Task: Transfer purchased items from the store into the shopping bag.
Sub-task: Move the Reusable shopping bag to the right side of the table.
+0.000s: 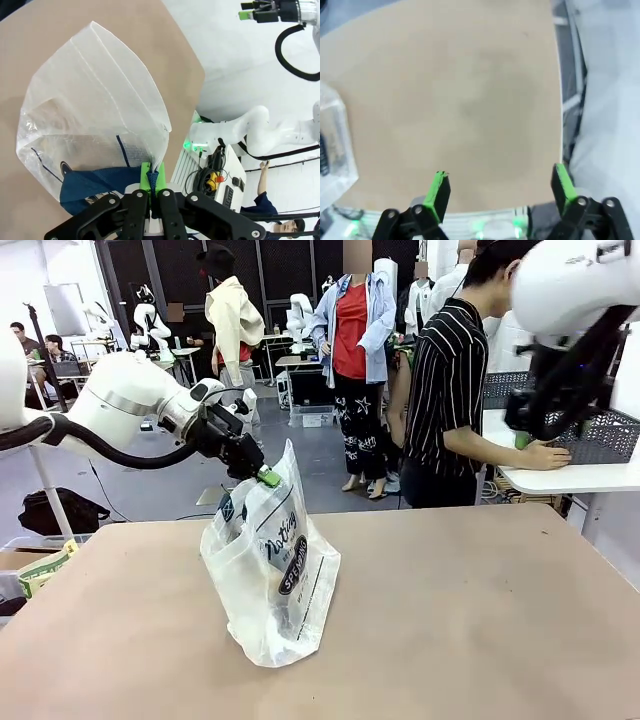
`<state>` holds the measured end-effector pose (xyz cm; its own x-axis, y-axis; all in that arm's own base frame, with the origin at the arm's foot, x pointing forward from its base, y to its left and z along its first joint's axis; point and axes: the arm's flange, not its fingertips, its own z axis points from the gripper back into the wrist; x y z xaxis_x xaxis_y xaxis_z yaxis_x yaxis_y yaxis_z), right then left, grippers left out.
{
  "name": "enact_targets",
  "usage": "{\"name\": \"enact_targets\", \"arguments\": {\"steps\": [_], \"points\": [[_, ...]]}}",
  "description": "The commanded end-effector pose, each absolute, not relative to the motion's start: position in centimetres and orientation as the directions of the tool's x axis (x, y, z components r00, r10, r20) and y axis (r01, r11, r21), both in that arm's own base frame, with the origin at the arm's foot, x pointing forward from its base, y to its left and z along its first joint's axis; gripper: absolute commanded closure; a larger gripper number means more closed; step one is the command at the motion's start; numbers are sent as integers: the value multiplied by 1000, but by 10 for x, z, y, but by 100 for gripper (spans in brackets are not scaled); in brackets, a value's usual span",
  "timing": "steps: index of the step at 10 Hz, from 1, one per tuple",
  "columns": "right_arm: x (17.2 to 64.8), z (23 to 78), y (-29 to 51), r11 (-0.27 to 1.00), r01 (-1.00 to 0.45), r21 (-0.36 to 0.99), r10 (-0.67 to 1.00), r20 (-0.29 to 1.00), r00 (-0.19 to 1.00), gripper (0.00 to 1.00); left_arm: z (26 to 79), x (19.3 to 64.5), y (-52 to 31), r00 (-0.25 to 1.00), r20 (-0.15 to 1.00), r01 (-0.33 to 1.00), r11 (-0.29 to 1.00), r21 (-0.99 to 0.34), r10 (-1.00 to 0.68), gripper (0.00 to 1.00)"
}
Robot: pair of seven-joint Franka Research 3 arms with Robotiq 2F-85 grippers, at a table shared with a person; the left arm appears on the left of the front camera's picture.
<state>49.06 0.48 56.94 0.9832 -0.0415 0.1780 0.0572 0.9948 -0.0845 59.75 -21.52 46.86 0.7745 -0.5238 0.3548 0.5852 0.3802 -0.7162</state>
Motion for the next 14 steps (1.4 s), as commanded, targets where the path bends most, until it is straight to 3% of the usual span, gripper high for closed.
{"name": "enact_targets", "arguments": {"steps": [1,4,5,8,11,14], "points": [[493,546,-23,983,185,8,-185,110,977,0,479,595,-220,791,313,578,475,-663,-525,100],[486,511,-50,975,187,123,-198,89,976,0,480,604,-233,794,305,585,525,-619,-526,100],[490,526,-61,977,214,26,-215,67,974,0,486,604,-232,812,293,579,641,-503,-504,100],[490,526,-61,977,214,26,-215,67,974,0,536,579,-209,830,283,552,779,-299,-480,100],[490,526,-61,977,214,26,-215,67,974,0,572,548,-152,848,291,518,811,-272,-443,100],[490,526,-61,977,214,26,-215,67,974,0,592,528,-79,925,241,354,895,-270,-294,100]]}}
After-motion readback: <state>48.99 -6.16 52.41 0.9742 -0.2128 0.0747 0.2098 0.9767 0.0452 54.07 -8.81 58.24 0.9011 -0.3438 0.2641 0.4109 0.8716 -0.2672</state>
